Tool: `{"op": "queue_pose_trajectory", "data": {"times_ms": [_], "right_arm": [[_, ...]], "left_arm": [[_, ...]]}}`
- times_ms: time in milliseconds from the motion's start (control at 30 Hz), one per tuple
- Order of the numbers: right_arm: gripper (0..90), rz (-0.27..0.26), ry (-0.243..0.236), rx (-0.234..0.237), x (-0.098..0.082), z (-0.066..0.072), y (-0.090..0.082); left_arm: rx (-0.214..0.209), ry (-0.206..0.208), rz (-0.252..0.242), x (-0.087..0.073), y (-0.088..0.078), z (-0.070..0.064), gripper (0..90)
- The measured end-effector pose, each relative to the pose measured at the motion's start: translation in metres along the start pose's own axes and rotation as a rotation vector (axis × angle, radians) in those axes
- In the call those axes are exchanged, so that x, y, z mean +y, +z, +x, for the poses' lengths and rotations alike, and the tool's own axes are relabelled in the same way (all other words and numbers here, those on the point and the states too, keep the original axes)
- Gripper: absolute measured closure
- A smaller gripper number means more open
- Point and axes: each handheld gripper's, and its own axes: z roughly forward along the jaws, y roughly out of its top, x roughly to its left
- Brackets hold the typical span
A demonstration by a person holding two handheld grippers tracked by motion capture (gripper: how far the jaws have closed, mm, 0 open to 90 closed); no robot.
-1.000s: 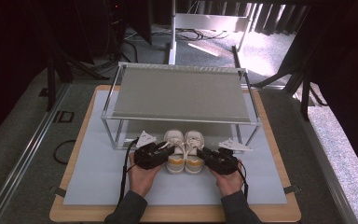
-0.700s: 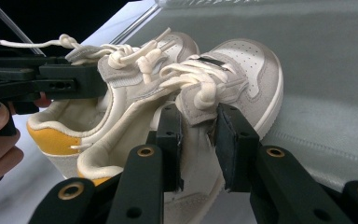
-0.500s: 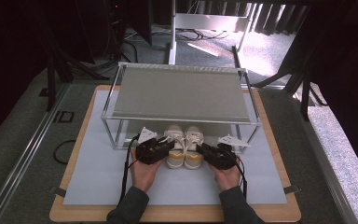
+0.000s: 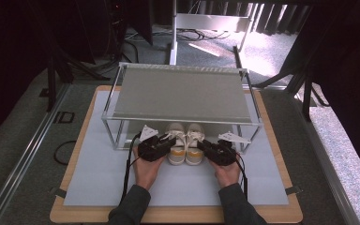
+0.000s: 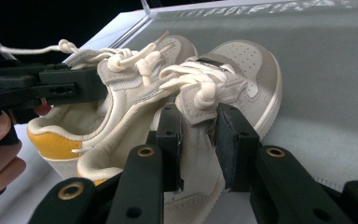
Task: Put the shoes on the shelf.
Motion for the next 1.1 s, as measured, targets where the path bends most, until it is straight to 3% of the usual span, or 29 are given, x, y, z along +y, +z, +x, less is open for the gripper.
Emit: {"op": "queue_pose_trajectory", "data": {"times_ms": [400, 1100], "right_arm": [[72.0, -0.036, 0.003, -0.021, 0.004, -0.008, 0.010], [71.7, -0.039, 0.046, -0.027, 0.007, -0.012, 0.026]], "left_arm": [[0.012, -0.023, -0.034, 0.004, 0.013, 0.005, 58.7], [0.063, -0.008, -0.053, 0.005, 0.026, 0.014, 58.7]]}}
